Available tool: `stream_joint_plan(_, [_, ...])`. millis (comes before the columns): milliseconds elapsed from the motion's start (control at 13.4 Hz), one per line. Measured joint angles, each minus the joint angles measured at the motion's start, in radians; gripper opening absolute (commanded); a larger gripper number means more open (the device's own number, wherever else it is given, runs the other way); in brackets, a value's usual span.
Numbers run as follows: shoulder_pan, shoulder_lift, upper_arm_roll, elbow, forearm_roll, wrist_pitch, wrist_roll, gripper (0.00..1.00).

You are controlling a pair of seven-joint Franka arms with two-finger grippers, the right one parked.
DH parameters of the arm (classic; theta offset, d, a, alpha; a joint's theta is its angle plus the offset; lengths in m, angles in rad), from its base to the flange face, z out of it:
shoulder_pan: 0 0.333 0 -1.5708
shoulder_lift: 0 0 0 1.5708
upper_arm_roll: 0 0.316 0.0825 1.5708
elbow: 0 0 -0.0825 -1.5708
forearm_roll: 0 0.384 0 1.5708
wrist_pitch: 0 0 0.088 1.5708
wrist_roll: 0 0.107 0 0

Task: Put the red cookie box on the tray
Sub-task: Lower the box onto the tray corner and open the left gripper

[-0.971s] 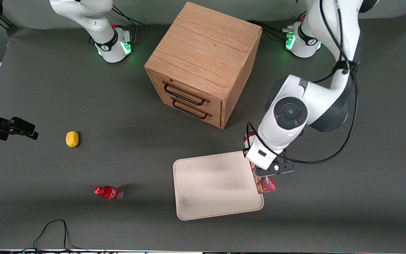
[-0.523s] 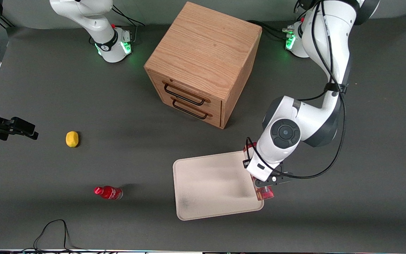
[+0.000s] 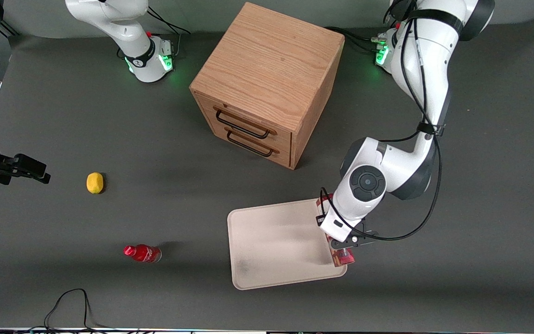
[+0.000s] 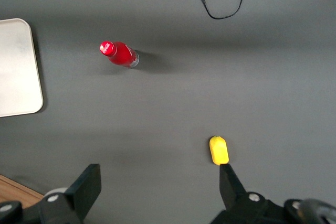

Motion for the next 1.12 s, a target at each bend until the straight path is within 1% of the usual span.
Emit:
stream_joint_plan(374, [-0.001,0.065,-0.002,-0.013,0.000,0.076,-0.005,0.00])
stream_joint_plan(448, [-0.002,0.064,-0.002,-0.012,0.001,0.078,-0.006,0.08])
stream_joint_plan(523, [-0.002,0.065,-0.002,-0.014,0.001,0.080,-0.006,0.79])
stream_joint_plan(598, [-0.002,0.065,-0.002,-0.014,0.001,0.081,-0.006,1.00])
stream_joint_plan(1121, [-0.001,0.049,-0.002,-0.009,0.006,0.071,-0.008,1.00])
